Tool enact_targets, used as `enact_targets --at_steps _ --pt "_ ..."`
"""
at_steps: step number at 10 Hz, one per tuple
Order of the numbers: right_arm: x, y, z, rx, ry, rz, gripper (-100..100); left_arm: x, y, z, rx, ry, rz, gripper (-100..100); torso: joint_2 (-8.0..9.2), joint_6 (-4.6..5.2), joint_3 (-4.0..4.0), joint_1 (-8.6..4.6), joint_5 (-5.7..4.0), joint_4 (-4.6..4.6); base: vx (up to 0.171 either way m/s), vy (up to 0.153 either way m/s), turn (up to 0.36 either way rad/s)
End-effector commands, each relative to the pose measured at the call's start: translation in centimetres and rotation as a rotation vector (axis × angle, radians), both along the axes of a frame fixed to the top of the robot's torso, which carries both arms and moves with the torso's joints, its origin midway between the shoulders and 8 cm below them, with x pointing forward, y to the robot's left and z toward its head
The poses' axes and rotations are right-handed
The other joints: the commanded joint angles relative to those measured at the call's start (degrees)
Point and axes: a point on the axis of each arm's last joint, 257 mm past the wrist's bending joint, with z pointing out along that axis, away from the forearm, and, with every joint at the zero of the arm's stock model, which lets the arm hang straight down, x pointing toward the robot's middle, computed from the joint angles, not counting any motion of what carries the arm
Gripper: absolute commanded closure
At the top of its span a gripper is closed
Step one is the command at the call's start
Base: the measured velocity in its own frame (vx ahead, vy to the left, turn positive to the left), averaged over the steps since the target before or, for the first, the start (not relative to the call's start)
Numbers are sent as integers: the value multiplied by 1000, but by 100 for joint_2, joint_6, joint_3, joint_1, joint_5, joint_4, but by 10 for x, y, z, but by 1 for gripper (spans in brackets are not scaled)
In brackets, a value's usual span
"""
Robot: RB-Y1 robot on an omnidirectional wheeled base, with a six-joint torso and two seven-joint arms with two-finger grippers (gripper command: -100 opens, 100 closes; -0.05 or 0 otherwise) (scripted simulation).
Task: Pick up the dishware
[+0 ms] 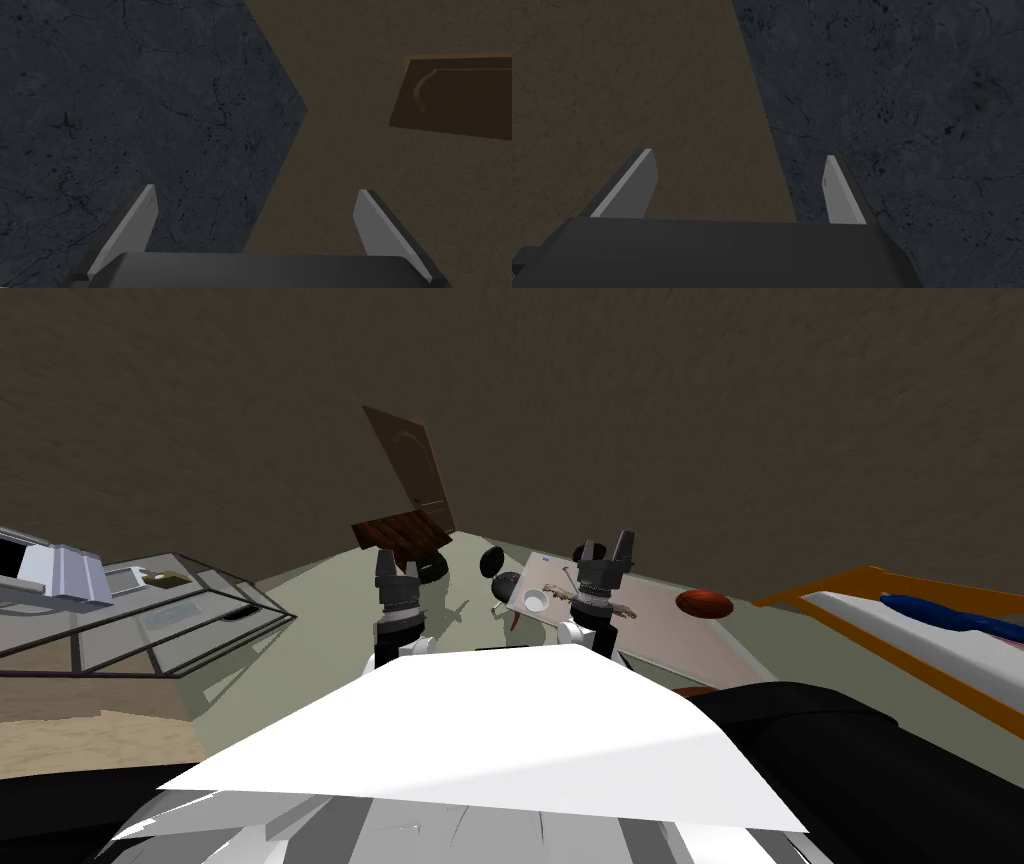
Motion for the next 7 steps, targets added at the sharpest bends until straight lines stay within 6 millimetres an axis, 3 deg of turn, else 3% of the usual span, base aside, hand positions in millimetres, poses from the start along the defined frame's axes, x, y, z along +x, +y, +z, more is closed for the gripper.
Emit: enact_targets --at_steps 1,6,7 --pt "5 6 -5 -41 22 6 -100 0 0 0 0 0 0 0 0 0 0 0 0 0 -5 7 50" --pt "37 35 -52 -273 161 4 -100 0 0 0 0 0 0 0 8 -1 4 5 1 2 -19 17 128" --pt "36 35 -52 -274 161 5 -100 0 0 0 0 0 0 0 8 -2 5 6 2 2 -14 14 55"
